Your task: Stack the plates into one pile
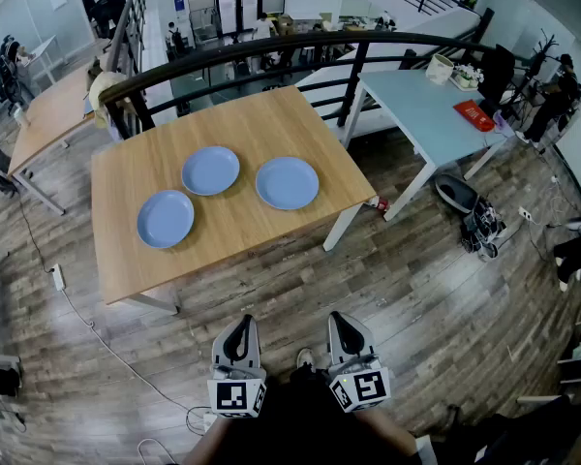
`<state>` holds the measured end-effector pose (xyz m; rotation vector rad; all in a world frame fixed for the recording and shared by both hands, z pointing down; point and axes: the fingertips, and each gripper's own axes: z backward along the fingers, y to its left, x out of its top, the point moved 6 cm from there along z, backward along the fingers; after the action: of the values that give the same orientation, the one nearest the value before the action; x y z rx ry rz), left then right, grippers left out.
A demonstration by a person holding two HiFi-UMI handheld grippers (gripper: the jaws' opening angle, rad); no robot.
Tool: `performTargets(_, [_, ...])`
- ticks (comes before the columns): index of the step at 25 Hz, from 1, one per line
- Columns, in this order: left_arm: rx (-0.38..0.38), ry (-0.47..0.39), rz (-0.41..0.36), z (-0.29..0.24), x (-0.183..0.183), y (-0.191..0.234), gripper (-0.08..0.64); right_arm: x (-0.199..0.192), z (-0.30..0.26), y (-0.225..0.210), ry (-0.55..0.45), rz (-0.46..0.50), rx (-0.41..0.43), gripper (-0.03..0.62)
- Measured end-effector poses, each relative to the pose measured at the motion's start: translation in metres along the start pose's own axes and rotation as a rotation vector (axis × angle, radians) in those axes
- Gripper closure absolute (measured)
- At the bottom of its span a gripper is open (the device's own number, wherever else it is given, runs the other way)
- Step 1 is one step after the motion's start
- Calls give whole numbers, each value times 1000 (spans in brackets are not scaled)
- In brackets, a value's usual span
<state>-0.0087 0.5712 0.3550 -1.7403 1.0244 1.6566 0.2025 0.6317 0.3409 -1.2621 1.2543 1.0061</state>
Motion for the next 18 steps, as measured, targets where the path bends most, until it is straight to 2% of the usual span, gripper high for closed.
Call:
performTargets(11, [11,-22,-3,9,4,4,535,-4,4,8,-6,-11,-3,561])
performTargets(18, [-8,-18,-4,21,-3,12,535,-5,8,23,-12,-11,-9,561])
